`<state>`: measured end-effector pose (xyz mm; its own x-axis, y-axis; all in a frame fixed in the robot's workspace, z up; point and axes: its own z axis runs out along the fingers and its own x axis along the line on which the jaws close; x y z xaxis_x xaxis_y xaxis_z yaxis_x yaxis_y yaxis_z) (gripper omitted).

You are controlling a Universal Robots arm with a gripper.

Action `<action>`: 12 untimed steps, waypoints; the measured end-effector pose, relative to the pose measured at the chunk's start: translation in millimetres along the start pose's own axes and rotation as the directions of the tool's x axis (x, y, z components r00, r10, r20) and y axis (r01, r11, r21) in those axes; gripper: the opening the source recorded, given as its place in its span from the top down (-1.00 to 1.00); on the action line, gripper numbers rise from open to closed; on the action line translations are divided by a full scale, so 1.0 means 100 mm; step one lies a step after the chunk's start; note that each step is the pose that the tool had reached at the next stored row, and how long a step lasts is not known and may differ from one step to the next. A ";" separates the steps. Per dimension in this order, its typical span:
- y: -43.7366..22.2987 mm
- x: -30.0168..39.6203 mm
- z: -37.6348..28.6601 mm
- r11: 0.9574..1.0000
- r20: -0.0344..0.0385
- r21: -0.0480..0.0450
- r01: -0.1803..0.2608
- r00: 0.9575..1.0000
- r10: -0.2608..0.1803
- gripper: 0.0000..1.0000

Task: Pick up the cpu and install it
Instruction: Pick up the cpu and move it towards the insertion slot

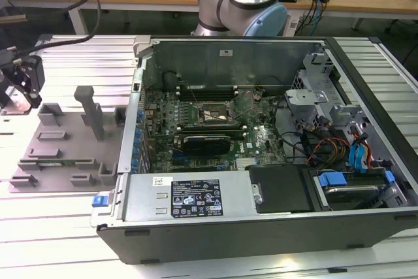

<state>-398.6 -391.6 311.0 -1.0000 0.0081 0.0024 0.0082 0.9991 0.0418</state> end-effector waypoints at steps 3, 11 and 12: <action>0.008 -0.006 -0.152 1.000 0.000 0.000 0.000 1.000 0.000 -0.09; 0.019 -0.013 -0.322 1.000 0.000 0.000 0.000 1.000 0.000 -0.09; 0.019 -0.014 -0.333 1.000 0.000 0.000 0.000 1.000 0.000 -0.09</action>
<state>-397.2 -391.1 344.4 -1.0000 0.0081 0.0025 0.0082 0.9991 0.0418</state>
